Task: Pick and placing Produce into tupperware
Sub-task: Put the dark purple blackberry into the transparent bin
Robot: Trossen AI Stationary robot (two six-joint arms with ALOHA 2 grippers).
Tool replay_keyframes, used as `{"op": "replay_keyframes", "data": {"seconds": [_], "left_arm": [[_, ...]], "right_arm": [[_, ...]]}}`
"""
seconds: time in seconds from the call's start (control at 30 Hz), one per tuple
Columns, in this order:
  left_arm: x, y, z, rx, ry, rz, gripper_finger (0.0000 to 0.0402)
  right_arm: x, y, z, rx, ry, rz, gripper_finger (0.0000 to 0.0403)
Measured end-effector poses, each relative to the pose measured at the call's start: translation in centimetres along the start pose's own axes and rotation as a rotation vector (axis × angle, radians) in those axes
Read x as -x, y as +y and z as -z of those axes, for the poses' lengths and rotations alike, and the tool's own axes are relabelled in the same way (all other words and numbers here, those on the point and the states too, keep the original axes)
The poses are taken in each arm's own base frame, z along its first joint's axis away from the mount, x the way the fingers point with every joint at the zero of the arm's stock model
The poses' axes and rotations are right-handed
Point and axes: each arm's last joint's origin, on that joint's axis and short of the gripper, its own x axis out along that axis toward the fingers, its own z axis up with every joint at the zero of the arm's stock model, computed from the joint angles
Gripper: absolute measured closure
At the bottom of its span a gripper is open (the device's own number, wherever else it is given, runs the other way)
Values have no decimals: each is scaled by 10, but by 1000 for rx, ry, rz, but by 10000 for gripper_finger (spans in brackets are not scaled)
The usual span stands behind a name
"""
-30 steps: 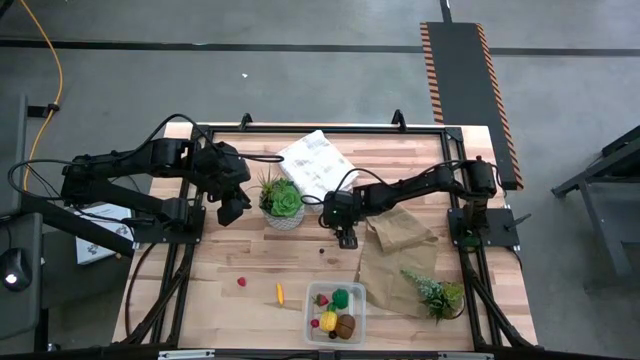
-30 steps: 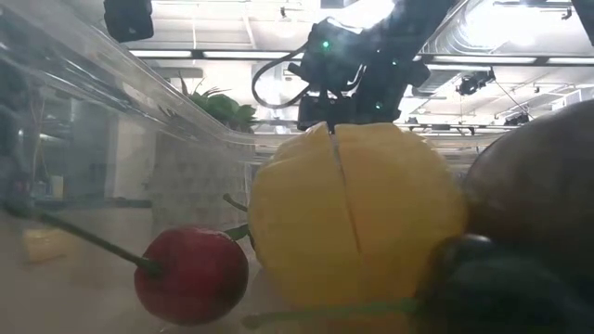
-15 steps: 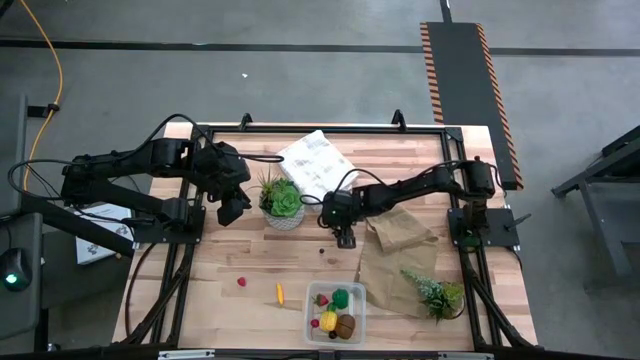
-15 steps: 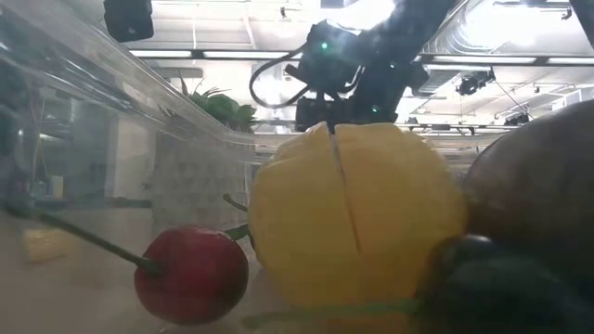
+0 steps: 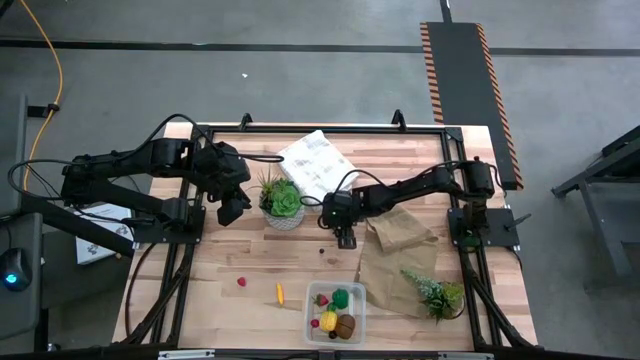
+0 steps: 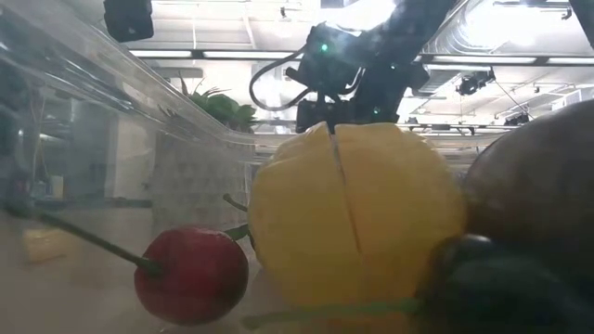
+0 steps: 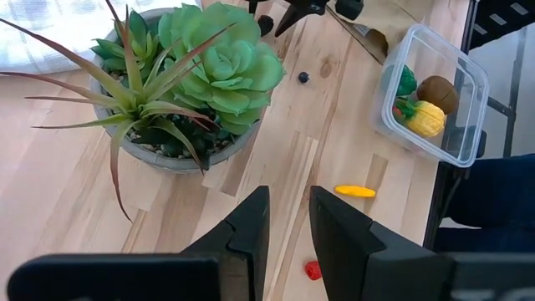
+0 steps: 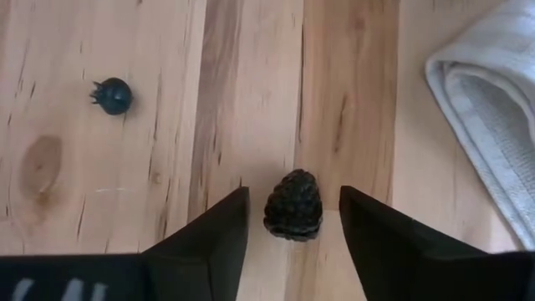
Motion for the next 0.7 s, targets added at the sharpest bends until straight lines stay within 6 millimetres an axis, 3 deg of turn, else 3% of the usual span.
{"op": "replay_keyframes", "data": {"seconds": [0.7], "left_arm": [[0, 0, 0, 1, 0, 0, 325]], "right_arm": [[0, 1, 2, -27, 18, -15, 295]]}}
